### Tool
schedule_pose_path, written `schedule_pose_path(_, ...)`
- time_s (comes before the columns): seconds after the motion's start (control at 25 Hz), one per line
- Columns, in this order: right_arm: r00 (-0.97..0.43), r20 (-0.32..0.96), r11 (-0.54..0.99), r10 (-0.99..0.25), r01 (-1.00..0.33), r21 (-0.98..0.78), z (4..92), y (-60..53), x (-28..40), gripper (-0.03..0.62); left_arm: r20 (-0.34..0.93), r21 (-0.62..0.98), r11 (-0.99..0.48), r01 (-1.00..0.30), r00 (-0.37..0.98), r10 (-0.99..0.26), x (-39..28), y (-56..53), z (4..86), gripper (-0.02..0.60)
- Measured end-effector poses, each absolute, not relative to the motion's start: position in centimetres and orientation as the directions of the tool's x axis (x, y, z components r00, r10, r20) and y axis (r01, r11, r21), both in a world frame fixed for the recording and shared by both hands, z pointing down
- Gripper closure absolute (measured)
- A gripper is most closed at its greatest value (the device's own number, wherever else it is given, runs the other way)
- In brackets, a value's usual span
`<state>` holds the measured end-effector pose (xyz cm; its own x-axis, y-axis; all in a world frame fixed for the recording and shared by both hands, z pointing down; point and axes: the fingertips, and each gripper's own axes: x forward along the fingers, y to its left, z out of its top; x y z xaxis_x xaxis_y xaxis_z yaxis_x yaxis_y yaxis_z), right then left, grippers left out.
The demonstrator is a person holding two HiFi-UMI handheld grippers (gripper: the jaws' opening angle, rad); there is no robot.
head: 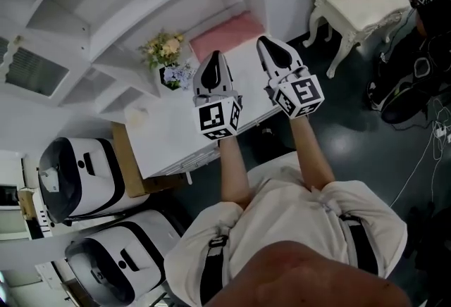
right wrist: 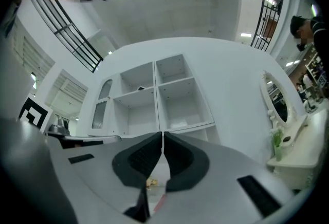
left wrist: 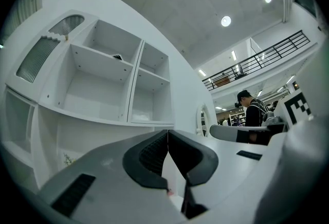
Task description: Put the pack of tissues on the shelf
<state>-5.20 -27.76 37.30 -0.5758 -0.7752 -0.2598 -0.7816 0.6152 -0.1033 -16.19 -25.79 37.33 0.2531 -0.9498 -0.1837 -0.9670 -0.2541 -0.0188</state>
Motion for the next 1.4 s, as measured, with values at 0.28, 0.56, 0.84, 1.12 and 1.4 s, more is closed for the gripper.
schedule_pose_path(0.28,-0.587,-0.249,0.623,-0.770,-0.775,-0.101,36.8,-27.2,-5.0,0.525,-0.192,-0.011,-0.252,-0.968,0.249,-0.949,-16.3,-25.5,37.2,0.571)
schedule_pose_path(0.56,-0.589,-0.237,0.620,-0.772,-0.780,-0.084,36.7,-26.6,-4.3,0.525,-0.195,0.001,-0.262,-0.965,0.256,-0.947,-15.3,-25.6,37.5,0.571)
schedule_pose_path(0.84,-0.603,-0.233,0.634,-0.763,-0.768,-0.088,36.7,-25.7,-4.3,0.525,-0.188,0.000,-0.262,-0.965,0.257,-0.948,-14.9,-25.1,37.7,0.571)
schedule_pose_path(1.12,-0.615,-0.239,0.649,-0.752,-0.754,-0.102,36.6,-24.8,-4.8,0.525,-0.181,-0.017,-0.251,-0.968,0.250,-0.951,-15.3,-24.1,37.8,0.571)
schedule_pose_path(1.4,-0.630,-0.230,0.662,-0.742,-0.743,-0.101,37.0,-24.5,-5.9,0.525,-0.166,-0.047,-0.237,-0.970,0.242,-0.956,-16.2,-23.7,38.3,0.571)
